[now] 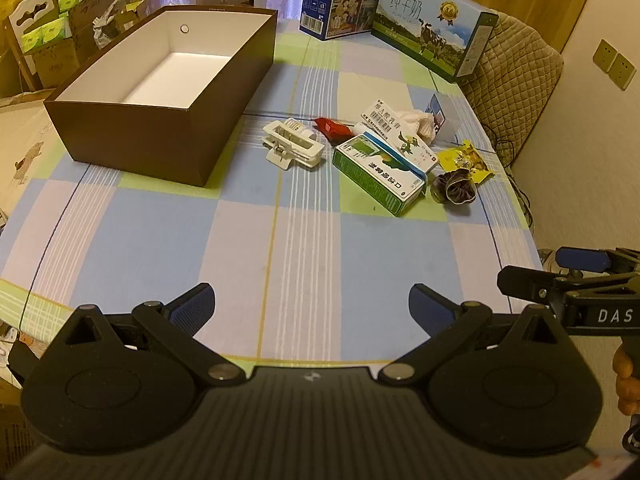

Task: Organize objects
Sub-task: 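Move both tools toward the cluttered items on the table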

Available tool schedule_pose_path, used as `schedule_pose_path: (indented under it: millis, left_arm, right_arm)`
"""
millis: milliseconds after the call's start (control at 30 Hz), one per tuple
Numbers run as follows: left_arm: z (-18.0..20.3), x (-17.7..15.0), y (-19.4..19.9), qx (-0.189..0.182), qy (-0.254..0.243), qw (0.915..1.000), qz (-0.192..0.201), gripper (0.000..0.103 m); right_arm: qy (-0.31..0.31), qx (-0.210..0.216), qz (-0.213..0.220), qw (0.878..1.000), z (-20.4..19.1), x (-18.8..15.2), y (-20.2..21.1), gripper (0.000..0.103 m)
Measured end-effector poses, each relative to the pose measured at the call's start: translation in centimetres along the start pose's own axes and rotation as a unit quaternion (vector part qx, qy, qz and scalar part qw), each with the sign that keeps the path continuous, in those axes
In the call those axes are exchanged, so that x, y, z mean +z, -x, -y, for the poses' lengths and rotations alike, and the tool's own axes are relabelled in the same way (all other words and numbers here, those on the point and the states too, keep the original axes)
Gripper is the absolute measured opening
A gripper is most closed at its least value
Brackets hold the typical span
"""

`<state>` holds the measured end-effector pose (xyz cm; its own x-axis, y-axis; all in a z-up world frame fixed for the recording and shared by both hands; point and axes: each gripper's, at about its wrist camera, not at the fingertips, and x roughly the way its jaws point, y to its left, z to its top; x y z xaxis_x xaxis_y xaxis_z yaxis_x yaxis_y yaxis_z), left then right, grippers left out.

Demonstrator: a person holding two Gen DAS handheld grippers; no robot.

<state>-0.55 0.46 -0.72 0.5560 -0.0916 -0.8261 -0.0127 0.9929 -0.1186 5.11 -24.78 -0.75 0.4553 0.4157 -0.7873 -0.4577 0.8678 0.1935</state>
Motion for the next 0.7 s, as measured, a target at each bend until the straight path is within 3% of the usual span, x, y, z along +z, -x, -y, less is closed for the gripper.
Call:
schedule_pose_path:
  millis: [700]
  left_arm:
    - [0.40,0.03,-0.05,0.000,0.002,1.0000,-0.007,0.102]
  right_arm:
    - [0.008,0.005,-0.003,1.000,0.18,-0.07,0.01,0.101]
